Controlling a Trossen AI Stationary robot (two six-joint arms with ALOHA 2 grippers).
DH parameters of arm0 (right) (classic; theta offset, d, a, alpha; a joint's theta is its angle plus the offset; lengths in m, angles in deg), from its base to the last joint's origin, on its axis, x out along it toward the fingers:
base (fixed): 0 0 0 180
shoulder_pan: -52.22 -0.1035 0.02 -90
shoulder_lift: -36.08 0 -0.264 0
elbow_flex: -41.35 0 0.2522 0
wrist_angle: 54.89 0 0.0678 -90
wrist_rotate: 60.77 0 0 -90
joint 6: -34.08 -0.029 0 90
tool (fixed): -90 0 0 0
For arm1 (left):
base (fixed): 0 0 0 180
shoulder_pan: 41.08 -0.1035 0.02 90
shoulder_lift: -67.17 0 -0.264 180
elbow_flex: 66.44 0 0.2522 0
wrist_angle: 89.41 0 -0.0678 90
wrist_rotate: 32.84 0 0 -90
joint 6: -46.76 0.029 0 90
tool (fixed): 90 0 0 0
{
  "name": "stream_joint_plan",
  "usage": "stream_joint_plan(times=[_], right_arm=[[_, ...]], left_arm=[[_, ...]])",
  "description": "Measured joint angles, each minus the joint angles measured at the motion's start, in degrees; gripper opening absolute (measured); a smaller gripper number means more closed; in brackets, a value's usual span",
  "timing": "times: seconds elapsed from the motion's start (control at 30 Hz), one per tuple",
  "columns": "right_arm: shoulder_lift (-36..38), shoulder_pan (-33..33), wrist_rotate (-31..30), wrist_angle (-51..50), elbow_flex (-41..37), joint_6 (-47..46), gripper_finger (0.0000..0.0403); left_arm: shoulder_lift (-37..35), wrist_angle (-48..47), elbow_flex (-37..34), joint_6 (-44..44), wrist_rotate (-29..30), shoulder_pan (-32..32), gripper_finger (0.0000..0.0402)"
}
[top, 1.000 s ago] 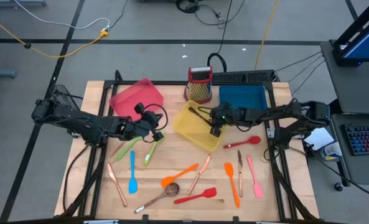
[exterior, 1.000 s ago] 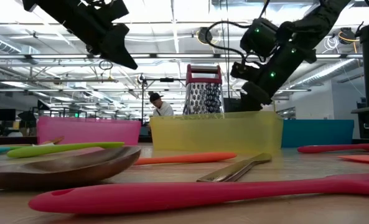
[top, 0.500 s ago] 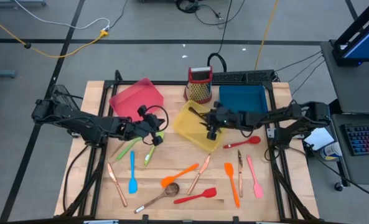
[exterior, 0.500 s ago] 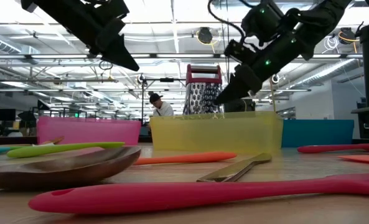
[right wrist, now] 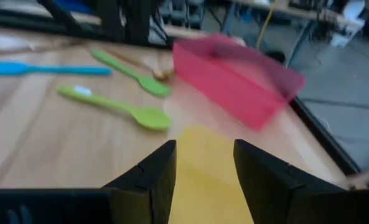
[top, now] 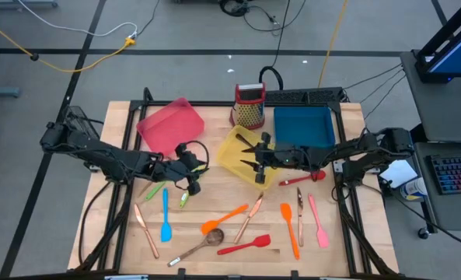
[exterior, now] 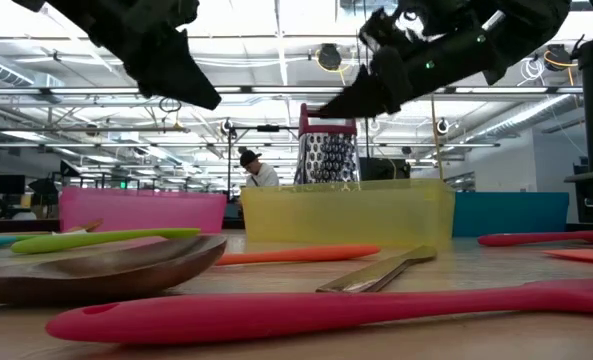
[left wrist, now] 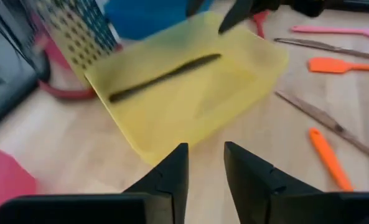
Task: Pick & Place Kitchen Items
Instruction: Put the brown table knife into the yellow bin
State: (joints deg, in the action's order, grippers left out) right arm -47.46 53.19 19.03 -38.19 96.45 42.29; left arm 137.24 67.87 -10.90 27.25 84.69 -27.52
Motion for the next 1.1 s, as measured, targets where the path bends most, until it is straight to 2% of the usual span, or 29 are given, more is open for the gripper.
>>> stream_joint_plan(times=[0.1,0.23,0.33,0.57,0.73,0.9,1.1], right_arm=[[0.0,-1.2,0.0,1.9,0.0,0.1,0.0157],[0.0,-1.9,0.0,1.9,0.0,0.2,0.0157],[0.0,-1.9,0.0,1.9,0.0,0.2,0.0156],[0.0,-1.8,0.0,1.9,0.0,0.2,0.0149],[0.0,-1.8,0.0,1.9,0.0,0.2,0.015],[0.0,-1.8,0.0,2.3,0.0,3.3,0.0147],[0.0,-1.8,0.0,2.3,0.0,3.6,0.0144]], left_arm=[[0.0,-3.4,0.0,-5.9,-2.4,1.7,0.0112],[0.0,-7.3,0.0,-20.1,-4.9,4.1,0.0113],[0.0,-8.2,0.0,-30.0,-7.8,6.4,0.0113],[1.8,-9.2,0.0,-47.7,-10.1,12.3,0.0113],[4.9,-10.6,-0.1,-62.7,-17.1,15.0,0.0113],[8.3,-12.9,-0.1,-76.5,-27.1,17.6,0.0113],[9.8,-13.6,-0.1,-90.0,-36.8,21.8,0.0113]])
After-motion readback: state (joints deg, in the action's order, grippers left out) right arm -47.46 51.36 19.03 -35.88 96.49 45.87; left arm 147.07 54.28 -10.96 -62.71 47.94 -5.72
